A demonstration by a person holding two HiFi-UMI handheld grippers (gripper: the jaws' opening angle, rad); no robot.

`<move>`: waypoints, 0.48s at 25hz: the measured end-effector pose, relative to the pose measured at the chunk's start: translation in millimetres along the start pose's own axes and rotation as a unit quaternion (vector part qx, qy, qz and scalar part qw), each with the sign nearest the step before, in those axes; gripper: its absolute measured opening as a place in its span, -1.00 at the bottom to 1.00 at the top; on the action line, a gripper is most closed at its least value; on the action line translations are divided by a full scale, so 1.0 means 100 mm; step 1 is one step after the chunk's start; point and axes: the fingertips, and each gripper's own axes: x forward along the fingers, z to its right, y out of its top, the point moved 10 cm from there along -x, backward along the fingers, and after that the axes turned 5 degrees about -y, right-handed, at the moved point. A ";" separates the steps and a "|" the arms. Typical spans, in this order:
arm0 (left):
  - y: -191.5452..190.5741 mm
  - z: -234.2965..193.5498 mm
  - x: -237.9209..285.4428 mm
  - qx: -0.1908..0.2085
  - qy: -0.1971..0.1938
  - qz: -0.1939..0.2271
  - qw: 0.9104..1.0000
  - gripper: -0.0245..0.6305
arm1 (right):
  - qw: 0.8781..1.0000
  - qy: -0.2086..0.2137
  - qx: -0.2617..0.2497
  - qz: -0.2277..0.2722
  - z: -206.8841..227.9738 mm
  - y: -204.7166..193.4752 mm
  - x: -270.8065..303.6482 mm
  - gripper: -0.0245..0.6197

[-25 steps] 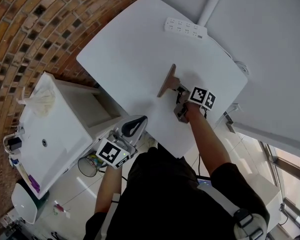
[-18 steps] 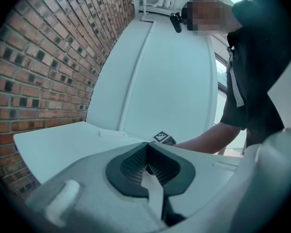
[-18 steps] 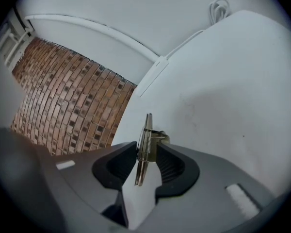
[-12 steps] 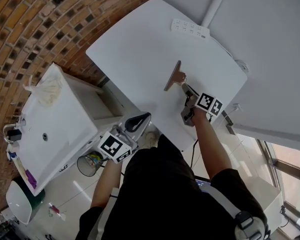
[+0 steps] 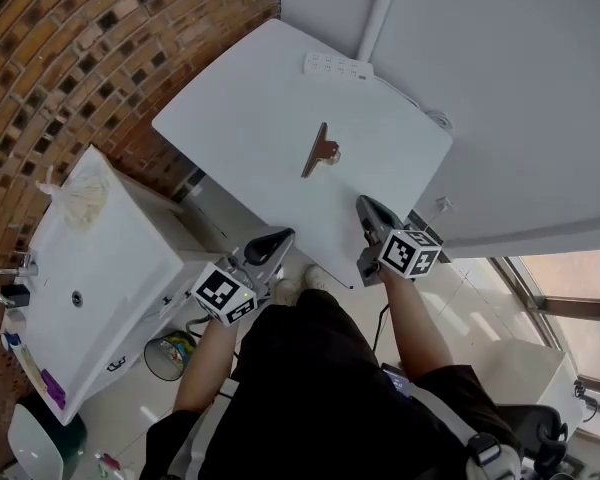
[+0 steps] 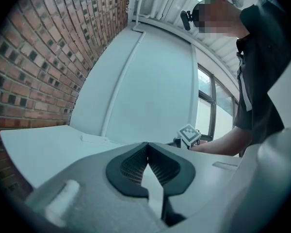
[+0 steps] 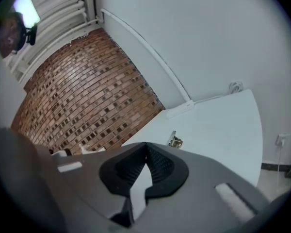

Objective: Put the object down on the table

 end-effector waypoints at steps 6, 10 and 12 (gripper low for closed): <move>0.04 0.32 -0.18 0.007 0.008 0.009 1.000 -0.93 | 0.997 0.028 -0.043 0.060 -0.26 -0.05 -0.66 -0.90; 0.12 0.51 -0.21 0.021 0.025 0.031 0.999 -0.93 | 0.993 0.031 -0.048 0.099 -0.30 -0.03 -1.04 -0.90; 0.15 0.67 -0.23 0.033 0.028 0.038 0.998 -0.93 | 0.991 0.024 -0.053 0.118 -0.34 -0.05 -1.26 -0.90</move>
